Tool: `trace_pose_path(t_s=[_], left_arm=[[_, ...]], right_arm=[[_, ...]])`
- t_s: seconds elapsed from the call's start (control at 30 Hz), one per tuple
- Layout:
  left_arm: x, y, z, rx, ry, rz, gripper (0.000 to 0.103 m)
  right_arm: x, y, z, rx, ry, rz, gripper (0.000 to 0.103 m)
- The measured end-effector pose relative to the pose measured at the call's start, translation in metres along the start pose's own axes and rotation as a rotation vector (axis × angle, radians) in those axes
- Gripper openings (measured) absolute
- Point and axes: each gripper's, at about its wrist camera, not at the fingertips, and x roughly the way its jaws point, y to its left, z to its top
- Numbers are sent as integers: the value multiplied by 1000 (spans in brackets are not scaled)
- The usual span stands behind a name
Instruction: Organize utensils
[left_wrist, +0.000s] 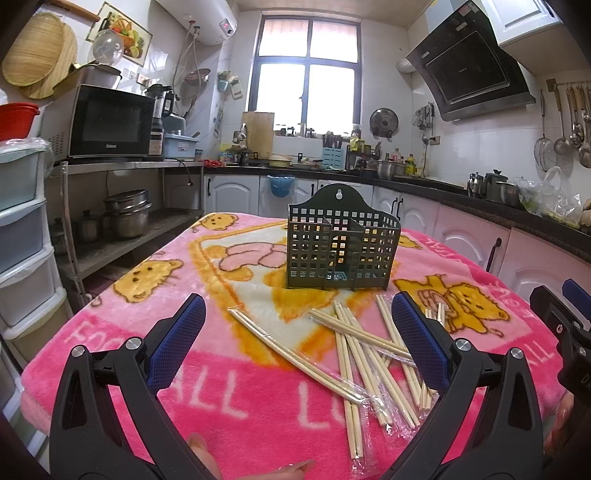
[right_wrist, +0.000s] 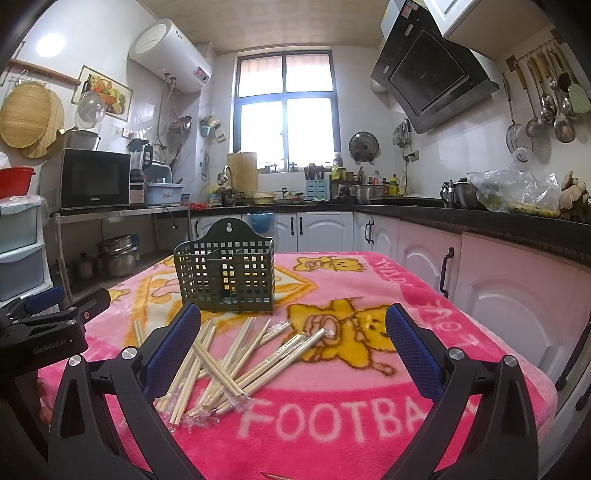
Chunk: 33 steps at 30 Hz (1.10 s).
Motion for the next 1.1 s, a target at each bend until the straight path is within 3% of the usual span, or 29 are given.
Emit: trace_pose_path(t_s=[0.43,0.67,1.1], left_arm=[[1,-6,10,-21,2,9,93],[7,10,7,-56,9,21,93],[35,32,14,-107,113,-7,93]], right_arm=[[2,0,0,-12,11,12,97],[13,10,-3,-42,42,40,97],[47,22,4,-91,131,112,97]])
